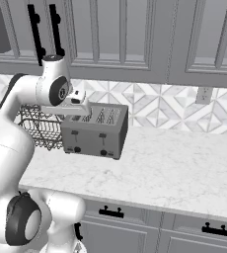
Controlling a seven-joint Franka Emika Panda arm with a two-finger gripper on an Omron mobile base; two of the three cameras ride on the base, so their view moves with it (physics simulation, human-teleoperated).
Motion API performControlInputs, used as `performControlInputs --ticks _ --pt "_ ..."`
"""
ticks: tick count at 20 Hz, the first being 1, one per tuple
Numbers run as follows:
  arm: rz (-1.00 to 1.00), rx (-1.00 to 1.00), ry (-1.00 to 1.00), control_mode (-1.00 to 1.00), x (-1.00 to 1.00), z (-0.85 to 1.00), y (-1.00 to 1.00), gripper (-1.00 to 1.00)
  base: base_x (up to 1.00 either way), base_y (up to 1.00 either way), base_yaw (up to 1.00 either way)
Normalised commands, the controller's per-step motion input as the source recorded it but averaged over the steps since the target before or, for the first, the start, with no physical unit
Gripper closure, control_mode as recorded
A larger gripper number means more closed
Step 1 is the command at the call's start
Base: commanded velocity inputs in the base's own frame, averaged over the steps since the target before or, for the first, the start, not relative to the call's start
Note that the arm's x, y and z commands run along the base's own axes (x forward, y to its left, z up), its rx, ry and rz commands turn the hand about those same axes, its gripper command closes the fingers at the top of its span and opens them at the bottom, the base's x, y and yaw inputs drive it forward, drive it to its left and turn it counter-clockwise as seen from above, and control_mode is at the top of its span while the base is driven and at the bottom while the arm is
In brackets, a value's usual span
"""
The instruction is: Start the toaster. Once the lever pops up, take the bread to the plate on the dining counter.
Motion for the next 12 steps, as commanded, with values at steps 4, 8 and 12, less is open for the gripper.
performControlInputs --ticks 4,8,12 --pt "0.00 0.00 0.00 -1.00 -0.10 -0.04 0.00 -1.00 0.00 0.00 0.00" --pt "0.01 0.00 -0.01 -1.00 -0.14 -0.31 0.30 -1.00 0.00 0.00 0.00" --pt "0.01 0.04 -0.06 -1.00 0.03 -0.36 0.10 -1.00 0.00 0.00 0.00"
